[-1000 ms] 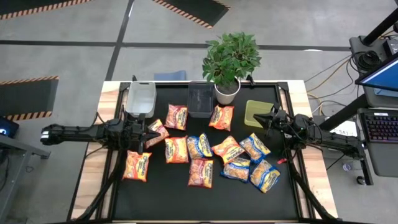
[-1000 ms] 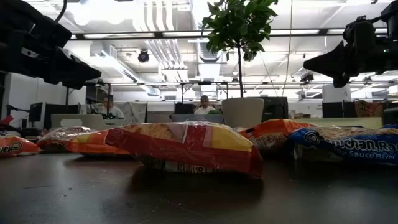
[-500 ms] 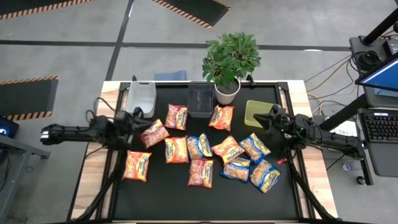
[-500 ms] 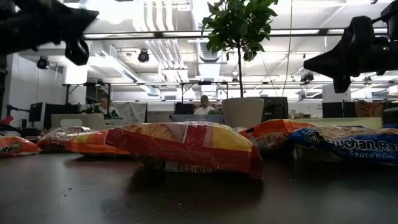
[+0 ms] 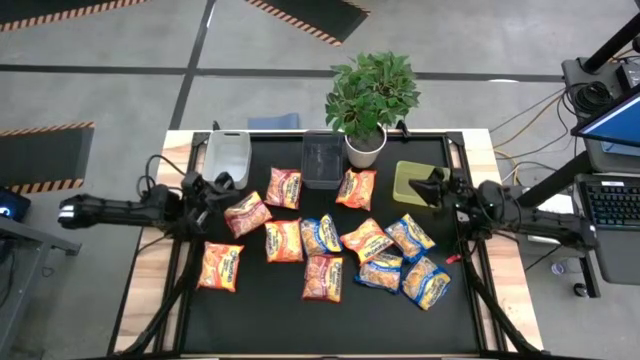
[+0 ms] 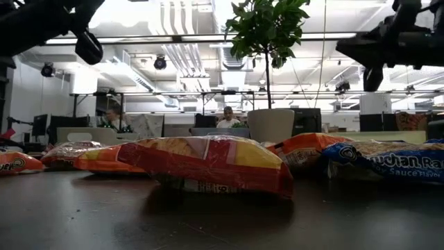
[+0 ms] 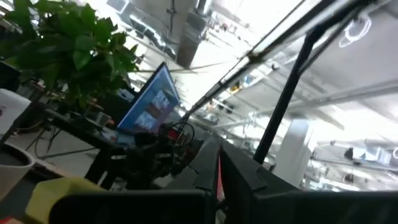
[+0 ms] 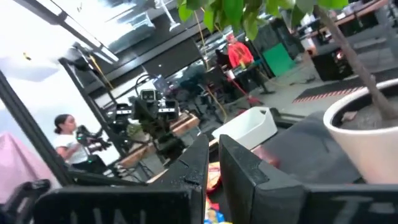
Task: Sort Maruchan noodles
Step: Put the red noodle pack into the white bin
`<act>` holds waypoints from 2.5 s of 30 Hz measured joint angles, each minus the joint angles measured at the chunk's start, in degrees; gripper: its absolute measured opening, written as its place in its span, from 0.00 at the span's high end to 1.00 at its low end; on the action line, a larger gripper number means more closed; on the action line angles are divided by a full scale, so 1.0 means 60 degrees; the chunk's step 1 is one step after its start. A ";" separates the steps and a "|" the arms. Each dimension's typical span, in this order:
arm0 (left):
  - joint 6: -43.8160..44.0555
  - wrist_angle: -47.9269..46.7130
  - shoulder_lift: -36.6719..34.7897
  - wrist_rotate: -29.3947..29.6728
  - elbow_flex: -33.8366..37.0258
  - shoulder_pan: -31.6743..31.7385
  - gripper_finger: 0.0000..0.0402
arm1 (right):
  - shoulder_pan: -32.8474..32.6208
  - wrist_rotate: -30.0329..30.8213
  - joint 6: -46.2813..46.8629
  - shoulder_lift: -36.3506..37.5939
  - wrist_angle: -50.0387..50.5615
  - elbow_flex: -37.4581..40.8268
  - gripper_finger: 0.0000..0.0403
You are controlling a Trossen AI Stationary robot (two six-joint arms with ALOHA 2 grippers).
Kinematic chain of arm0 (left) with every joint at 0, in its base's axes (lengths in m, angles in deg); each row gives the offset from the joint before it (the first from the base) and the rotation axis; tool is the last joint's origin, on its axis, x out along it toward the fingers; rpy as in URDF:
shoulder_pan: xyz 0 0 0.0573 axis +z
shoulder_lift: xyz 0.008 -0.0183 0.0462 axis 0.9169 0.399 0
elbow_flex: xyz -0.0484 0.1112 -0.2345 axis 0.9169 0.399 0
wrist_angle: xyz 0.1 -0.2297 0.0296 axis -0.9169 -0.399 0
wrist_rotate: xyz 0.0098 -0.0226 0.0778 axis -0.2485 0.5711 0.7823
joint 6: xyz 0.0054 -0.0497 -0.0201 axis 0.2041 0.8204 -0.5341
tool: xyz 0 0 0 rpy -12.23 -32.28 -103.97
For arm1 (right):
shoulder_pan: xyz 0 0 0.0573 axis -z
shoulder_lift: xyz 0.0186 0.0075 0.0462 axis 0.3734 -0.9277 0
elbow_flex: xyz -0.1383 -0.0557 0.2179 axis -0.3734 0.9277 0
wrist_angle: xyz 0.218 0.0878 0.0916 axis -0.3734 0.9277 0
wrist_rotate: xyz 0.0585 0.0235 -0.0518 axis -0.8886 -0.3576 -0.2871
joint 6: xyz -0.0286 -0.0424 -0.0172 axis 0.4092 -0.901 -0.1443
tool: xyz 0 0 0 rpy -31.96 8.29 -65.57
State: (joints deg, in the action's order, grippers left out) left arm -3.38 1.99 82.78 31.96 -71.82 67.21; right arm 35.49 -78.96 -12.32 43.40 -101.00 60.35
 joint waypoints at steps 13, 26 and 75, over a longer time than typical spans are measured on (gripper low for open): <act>-0.1035 0.1149 0.2253 0.1184 -0.1151 0.0007 1.00 | 0.0015 0.1140 -0.2217 -0.2364 0.0014 -0.1957 0.93; -0.3431 -0.5709 0.4483 0.1432 -0.5312 0.0007 1.00 | 0.0015 0.1108 -0.4236 -0.3489 -0.0068 -0.3087 0.93; -0.0649 -1.6560 0.6679 0.2563 -0.6295 -0.0051 0.52 | -0.0113 0.0531 -0.6203 -0.3750 -0.1898 -0.2776 0.93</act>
State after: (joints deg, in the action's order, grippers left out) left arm -7.27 -97.37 122.85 47.34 -109.59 66.91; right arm 34.81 -75.78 -49.53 20.90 -112.38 43.70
